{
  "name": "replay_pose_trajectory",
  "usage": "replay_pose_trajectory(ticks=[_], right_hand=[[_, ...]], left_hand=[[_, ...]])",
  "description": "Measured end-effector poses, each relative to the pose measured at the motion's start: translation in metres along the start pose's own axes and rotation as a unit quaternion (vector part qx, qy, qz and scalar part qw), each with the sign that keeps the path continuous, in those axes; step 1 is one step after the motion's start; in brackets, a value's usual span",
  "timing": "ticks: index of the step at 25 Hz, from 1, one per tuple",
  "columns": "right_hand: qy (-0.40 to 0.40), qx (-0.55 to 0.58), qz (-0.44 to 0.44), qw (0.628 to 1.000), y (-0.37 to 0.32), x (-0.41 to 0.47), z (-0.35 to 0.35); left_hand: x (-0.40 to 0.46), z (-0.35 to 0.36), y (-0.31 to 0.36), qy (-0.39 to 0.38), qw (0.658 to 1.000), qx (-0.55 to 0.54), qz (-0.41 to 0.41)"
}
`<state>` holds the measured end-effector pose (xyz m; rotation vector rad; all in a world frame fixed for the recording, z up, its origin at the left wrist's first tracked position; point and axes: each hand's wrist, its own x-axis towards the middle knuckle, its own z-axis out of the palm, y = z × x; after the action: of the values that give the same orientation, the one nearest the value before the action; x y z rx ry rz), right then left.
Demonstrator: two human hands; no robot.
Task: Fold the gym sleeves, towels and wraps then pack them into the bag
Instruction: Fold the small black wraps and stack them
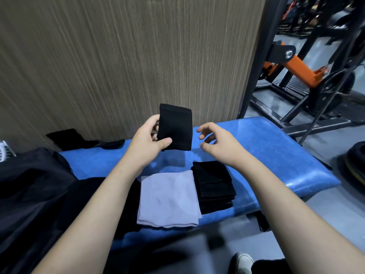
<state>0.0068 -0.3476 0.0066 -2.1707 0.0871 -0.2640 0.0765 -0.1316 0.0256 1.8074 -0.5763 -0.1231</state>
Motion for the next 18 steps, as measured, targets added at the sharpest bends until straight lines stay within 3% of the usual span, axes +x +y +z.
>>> replay_pose_trajectory(ticks=[11, 18], right_hand=[[-0.041, -0.025, -0.096, 0.994, -0.008, 0.008, 0.008], [-0.039, 0.005, -0.113, 0.993, -0.015, 0.011, 0.023]], left_hand=[[0.0, 0.003, 0.005, -0.079, 0.992, -0.096, 0.012], [0.0, 0.006, 0.016, -0.053, 0.987, -0.15, 0.006]])
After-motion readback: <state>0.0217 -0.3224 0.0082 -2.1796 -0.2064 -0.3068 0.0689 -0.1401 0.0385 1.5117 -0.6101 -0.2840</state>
